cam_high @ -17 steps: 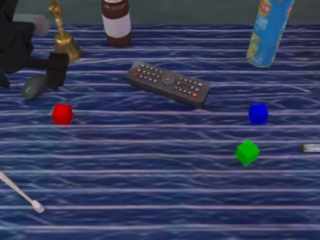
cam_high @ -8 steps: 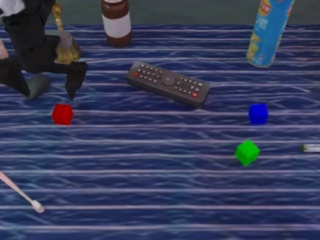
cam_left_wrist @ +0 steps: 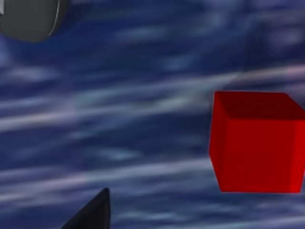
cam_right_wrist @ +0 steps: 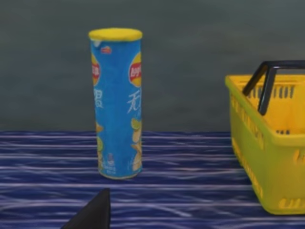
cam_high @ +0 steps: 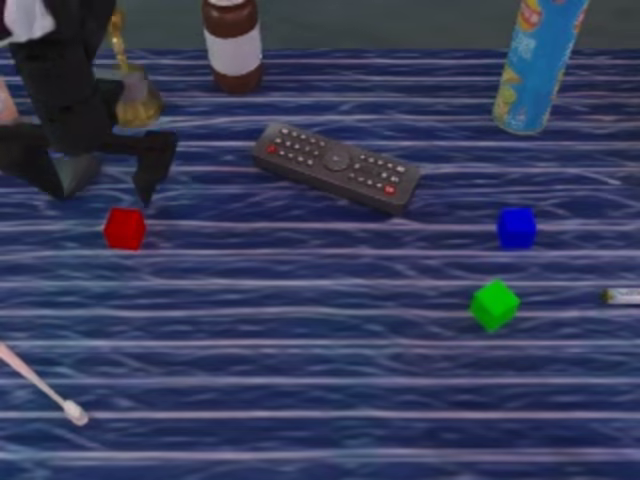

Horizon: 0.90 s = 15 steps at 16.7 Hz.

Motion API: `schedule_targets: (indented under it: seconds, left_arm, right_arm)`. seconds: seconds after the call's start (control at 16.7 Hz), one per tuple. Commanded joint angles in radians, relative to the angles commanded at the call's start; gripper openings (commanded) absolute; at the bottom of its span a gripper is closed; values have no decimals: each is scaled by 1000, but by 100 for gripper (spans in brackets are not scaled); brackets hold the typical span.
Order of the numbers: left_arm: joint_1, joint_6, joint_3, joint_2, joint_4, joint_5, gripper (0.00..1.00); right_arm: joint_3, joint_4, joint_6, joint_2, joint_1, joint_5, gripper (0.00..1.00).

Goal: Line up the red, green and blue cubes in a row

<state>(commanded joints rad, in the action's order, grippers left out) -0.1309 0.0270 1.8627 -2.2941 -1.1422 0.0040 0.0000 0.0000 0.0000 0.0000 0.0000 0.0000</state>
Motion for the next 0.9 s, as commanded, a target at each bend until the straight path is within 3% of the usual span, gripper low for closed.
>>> schedule_targets:
  seconds: [0.36, 0.66, 0.9]
  left_arm:
    - [-1, 0, -132, -85, 226, 1, 100]
    - [-2, 0, -147, -97, 247, 1, 100]
    - [-2, 0, -147, -97, 247, 1, 70]
  right_arm:
    - [0, 0, 0, 0, 0, 0, 100]
    - [0, 0, 0, 0, 0, 0, 100]
    - [0, 0, 0, 0, 0, 0, 100]
